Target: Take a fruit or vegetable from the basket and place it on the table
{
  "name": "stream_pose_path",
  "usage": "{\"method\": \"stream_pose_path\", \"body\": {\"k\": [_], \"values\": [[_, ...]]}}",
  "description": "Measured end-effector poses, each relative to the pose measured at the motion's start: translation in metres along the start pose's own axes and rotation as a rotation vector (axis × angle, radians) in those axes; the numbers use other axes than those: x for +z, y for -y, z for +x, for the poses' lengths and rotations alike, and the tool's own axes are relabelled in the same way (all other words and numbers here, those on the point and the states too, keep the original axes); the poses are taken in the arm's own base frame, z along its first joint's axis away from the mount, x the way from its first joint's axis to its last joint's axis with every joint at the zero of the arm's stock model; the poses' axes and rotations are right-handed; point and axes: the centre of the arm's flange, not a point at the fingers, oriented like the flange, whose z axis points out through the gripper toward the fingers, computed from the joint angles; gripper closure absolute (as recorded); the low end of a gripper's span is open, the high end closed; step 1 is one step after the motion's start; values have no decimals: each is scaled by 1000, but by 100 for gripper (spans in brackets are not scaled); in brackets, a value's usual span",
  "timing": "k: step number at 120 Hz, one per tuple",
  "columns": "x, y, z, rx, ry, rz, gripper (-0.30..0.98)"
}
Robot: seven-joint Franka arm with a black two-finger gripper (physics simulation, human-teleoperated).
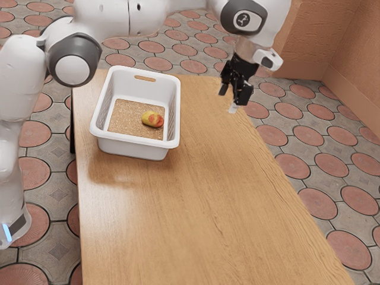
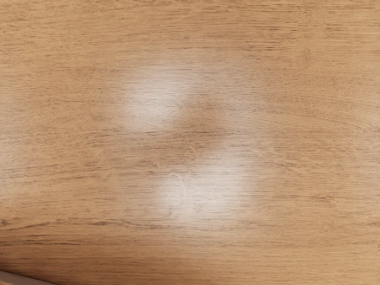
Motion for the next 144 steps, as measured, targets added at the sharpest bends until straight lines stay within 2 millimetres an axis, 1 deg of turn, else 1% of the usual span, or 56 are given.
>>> {"method": "stream_pose_path", "body": {"k": [10, 17, 18, 22, 24, 26, 29, 33, 38, 43, 48, 52, 61, 65, 76, 87, 98, 111, 120, 132, 140, 144], "values": [[-4, -1, 5, -2, -44, -7, 0], [-11, -4, 4, 1, -75, -3, 0], [-13, -5, 3, 4, -81, -3, 0], [-42, -13, -15, 15, -136, -3, 0], [-53, -18, -23, 22, -158, -2, 0], [-61, -22, -28, 27, -175, -1, 0], [-64, -26, -31, 29, -183, 6, 0], [-54, -26, -29, 25, -165, 21, 0], [-22, -20, -21, 13, -112, 42, 0], [4, -9, -17, -8, -69, 58, 0], [21, 0, -20, -23, -40, 70, 0], [30, 7, -31, -35, -26, 78, 0], [32, 17, -58, -54, -31, 88, 0], [33, 21, -67, -60, -33, 91, 0], [42, 33, -83, -78, -29, 93, 0], [40, 44, -108, -95, -39, 92, 0], [43, 55, -124, -105, -37, 87, 0], [57, 82, -147, -136, -15, 68, 0], [62, 91, -156, -137, -8, 61, 0], [66, 93, -164, -124, -1, 56, 0], [66, 93, -174, -114, -3, 57, 0], [67, 97, -178, -116, -1, 55, 0]]}}
